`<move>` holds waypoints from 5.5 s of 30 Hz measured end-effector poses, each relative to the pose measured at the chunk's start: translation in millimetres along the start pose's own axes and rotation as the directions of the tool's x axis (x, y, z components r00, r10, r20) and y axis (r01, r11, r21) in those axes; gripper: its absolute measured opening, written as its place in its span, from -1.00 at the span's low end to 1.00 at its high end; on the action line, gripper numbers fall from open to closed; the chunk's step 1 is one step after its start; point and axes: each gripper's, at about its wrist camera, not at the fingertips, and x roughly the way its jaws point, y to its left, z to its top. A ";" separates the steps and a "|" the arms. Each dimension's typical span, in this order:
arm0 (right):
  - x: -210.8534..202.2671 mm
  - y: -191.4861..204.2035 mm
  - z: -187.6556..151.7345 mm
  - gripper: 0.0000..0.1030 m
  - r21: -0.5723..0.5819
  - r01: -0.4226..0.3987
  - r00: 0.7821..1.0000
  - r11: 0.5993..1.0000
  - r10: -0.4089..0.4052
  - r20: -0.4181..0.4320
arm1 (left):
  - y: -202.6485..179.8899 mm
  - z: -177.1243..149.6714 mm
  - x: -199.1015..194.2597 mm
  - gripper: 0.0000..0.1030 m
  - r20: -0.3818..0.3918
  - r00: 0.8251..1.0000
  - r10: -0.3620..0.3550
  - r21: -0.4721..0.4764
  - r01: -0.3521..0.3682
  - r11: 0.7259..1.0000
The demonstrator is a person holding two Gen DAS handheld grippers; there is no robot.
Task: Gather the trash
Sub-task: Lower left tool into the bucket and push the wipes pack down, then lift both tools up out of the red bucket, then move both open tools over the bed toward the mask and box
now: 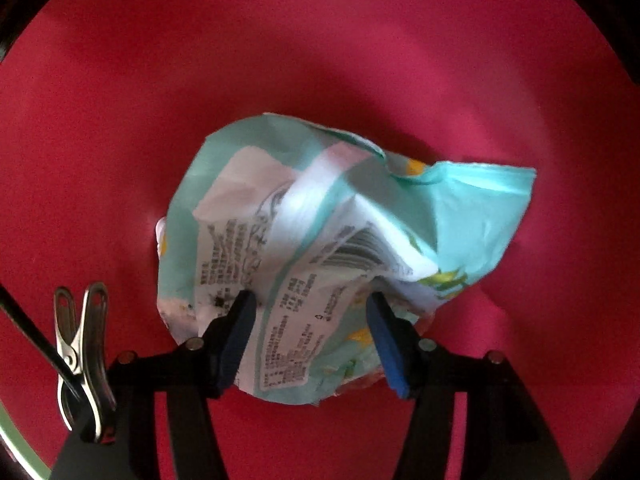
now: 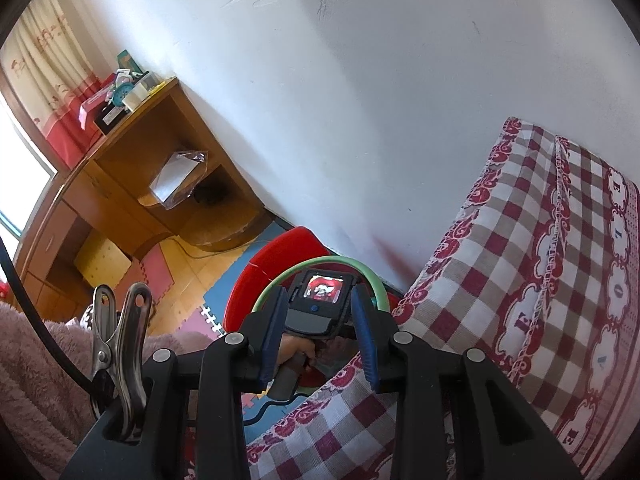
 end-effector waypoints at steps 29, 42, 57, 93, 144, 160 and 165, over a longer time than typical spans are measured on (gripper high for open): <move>-3.4 2.3 -3.9 -0.33 0.015 0.026 1.000 1.000 -0.026 0.009 | 4.1 -54.1 -117.3 0.17 0.240 0.965 -0.101 0.039 0.094 0.995; -33.8 34.9 -13.1 -0.33 -0.009 0.025 0.998 1.000 -0.024 0.055 | 27.4 -121.9 -205.2 0.17 0.386 0.909 -0.159 0.011 0.168 0.986; -98.7 78.4 -30.8 -0.33 -0.098 -0.041 0.991 0.994 0.053 0.120 | 57.3 -217.8 -308.6 0.17 0.540 0.826 -0.165 -0.091 0.252 0.963; -307.3 69.3 -144.9 -0.33 -0.073 -0.113 0.945 0.991 0.130 0.301 | -32.9 -439.3 -480.7 0.17 0.718 0.690 -0.091 -0.026 0.157 0.987; -420.0 -120.0 -211.4 -0.33 0.400 0.191 0.865 0.896 -0.346 0.363 | -310.7 -415.7 -507.6 0.17 0.551 0.733 -0.398 0.489 0.103 0.866; -454.2 -211.1 -213.4 -0.33 0.403 0.179 0.871 0.898 -0.335 0.360 | -410.6 -411.2 -500.4 0.17 0.522 0.758 -0.392 0.497 0.104 0.862; -459.7 -247.1 -212.6 -0.33 0.391 0.161 0.884 0.906 -0.309 0.352 | -444.5 -408.1 -493.7 0.17 0.511 0.760 -0.401 0.484 0.131 0.865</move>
